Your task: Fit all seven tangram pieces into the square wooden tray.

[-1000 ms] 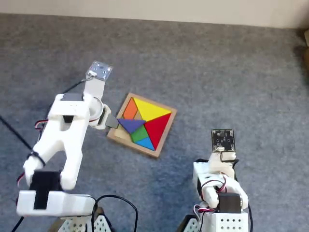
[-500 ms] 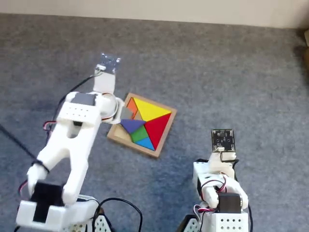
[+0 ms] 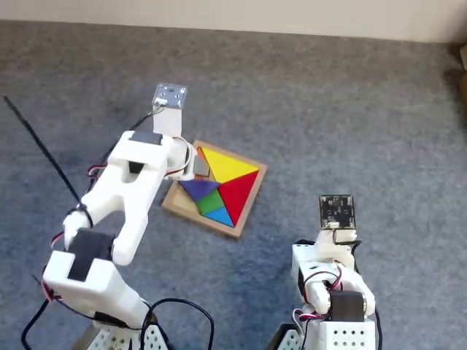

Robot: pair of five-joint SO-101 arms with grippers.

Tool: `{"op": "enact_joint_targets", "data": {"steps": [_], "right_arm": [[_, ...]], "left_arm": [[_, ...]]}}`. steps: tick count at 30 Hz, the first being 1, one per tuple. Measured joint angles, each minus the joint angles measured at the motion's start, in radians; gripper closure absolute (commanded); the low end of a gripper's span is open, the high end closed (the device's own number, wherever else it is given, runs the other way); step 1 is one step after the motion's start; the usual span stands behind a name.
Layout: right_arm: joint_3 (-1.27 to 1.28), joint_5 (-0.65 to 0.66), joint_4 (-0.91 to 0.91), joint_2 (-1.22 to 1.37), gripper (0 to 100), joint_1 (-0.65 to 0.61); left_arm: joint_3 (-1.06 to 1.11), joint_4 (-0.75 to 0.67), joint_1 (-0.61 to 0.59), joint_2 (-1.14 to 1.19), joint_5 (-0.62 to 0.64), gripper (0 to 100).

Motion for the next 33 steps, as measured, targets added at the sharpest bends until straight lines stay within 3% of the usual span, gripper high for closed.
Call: {"op": "enact_joint_targets", "data": {"steps": [5, 14, 33], "right_arm": [[0.000, 0.000, 0.000, 0.000, 99.3, 0.000], [0.000, 0.000, 0.000, 0.000, 99.3, 0.000], [0.000, 0.000, 0.000, 0.000, 99.3, 0.000]], "left_arm": [[-0.008, 0.000, 0.000, 0.026, 0.000, 68], [-0.009, -0.002, 0.063, 0.037, -0.127, 68], [-0.011, 0.095, 0.035, 0.035, -0.212, 68]]}}
